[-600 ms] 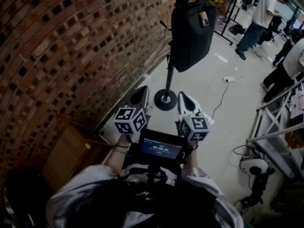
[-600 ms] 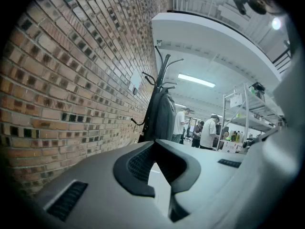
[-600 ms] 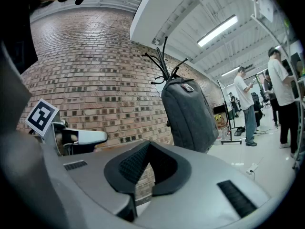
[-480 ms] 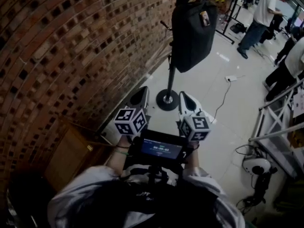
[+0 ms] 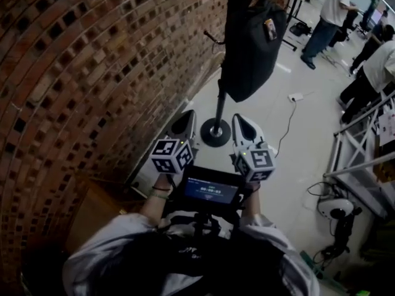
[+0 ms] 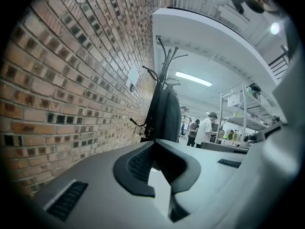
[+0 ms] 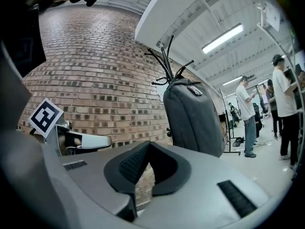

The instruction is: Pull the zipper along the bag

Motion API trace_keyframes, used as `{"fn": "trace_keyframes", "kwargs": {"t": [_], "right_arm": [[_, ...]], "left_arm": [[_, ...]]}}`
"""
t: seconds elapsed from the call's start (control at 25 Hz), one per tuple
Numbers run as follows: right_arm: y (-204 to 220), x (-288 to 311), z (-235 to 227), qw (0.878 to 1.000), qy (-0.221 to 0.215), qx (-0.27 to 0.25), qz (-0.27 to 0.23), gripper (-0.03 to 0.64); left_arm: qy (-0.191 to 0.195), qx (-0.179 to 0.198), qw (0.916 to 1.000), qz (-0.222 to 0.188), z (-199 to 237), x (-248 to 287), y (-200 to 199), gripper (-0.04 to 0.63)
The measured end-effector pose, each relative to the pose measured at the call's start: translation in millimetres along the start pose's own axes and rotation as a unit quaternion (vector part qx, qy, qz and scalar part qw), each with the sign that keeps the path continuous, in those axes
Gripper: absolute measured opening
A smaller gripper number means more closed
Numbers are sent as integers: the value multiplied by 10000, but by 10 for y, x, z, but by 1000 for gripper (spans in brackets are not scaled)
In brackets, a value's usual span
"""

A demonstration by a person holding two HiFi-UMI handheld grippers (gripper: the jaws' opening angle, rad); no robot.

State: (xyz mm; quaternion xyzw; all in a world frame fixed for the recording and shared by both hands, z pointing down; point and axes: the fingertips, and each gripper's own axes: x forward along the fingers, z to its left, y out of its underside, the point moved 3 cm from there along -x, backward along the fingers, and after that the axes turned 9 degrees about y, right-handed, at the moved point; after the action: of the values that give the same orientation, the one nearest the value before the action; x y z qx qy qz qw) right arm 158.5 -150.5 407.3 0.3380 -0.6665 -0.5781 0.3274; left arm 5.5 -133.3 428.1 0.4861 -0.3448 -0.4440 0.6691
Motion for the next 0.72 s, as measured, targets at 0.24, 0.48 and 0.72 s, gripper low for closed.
{"fn": "trace_keyframes", "kwargs": {"t": [0.24, 0.48, 0.72], "right_arm": [[-388, 429, 33, 9982, 277, -467, -259, -2], [-919, 859, -24, 9913, 703, -870, -697, -1], [-1374, 1169, -26, 9811, 998, -1374, -925, 0]], "left_arm": [[252, -195, 9995, -60, 425, 278, -266, 8], [781, -244, 9966, -91, 708, 557, -378, 8], [1082, -163, 9940, 95, 836, 766, -476, 8]]}}
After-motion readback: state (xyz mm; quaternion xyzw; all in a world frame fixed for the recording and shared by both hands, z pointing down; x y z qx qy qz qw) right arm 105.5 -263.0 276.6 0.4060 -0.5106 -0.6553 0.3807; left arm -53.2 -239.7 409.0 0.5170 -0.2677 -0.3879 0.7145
